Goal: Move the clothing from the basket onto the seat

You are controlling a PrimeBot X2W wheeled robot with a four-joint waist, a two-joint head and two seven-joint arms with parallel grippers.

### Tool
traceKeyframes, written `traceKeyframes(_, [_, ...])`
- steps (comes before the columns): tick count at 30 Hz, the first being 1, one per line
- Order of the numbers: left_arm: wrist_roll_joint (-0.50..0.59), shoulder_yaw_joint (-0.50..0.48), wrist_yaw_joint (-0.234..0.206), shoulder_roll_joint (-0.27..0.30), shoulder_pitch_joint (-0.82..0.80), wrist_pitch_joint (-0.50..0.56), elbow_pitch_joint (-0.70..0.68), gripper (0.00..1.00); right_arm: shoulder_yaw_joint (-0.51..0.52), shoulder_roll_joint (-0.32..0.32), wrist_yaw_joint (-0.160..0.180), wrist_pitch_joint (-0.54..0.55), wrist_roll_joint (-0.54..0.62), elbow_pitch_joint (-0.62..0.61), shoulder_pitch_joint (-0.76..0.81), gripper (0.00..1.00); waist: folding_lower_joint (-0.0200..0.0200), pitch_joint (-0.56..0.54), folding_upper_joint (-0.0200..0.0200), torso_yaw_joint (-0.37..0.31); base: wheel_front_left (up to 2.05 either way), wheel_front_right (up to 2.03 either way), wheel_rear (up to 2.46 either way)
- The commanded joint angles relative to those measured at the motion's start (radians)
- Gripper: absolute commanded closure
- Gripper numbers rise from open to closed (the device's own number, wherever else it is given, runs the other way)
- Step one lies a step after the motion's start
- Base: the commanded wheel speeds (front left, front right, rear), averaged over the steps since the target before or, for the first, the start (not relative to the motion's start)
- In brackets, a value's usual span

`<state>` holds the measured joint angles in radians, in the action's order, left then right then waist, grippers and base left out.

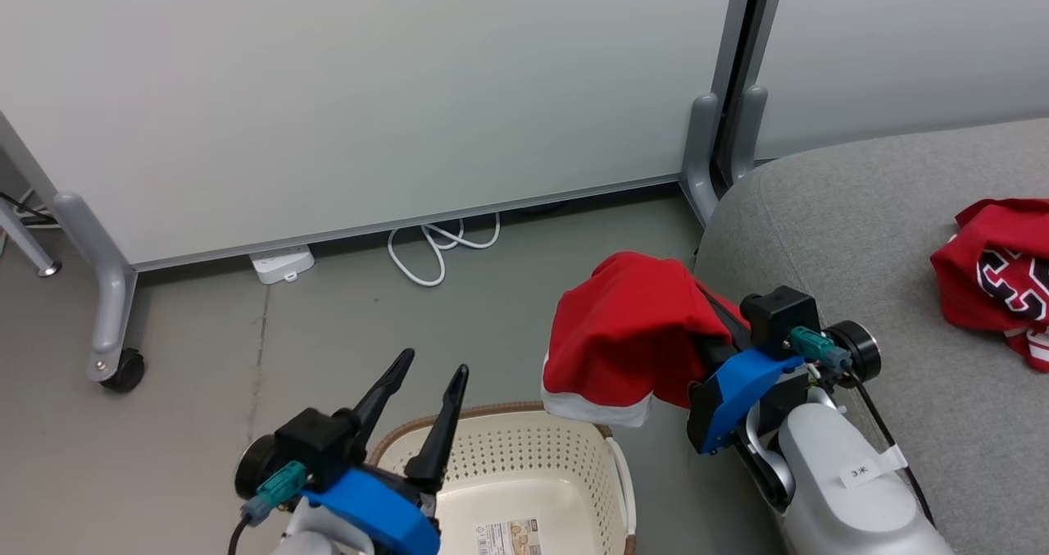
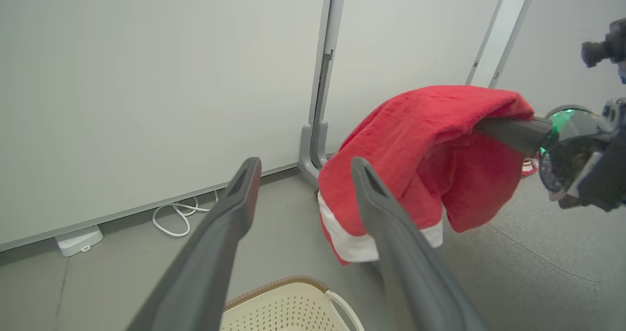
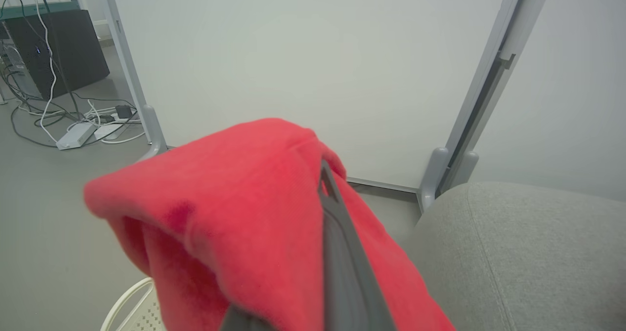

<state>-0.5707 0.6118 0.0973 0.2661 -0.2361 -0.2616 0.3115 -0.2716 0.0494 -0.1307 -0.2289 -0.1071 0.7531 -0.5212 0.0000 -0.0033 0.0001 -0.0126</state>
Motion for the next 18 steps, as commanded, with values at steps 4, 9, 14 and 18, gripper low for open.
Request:
traceKeyframes(4, [0.052, -0.094, 0.007, -0.008, 0.08, -0.005, -0.032, 0.0, 0.013, 0.002, 0.0, 0.002, 0.01, -0.016, 0.016, 1.0, 0.0, 0.001, -0.0001, 0.002, 0.0, 0.0, 0.0])
traceKeyframes(9, [0.095, -0.158, 0.022, -0.029, 0.128, -0.005, -0.045, 0.0, 0.019, 0.002, 0.0, 0.006, 0.012, -0.023, 0.021, 1.0, 0.0, 0.001, -0.0001, 0.003, 0.0, 0.0, 0.0])
traceKeyframes(14, [0.12, -0.186, 0.029, -0.047, 0.148, -0.005, -0.04, 0.0, 0.015, 0.002, 0.0, 0.011, 0.004, -0.031, 0.027, 1.0, 0.0, 0.0, -0.0001, -0.002, 0.0, 0.0, 0.0])
traceKeyframes(18, [0.133, -0.198, 0.034, -0.058, 0.152, -0.005, -0.04, 0.0, 0.009, 0.002, 0.0, 0.01, 0.0, -0.034, 0.028, 1.0, 0.0, 0.001, -0.0001, -0.017, 0.0, 0.0, 0.0])
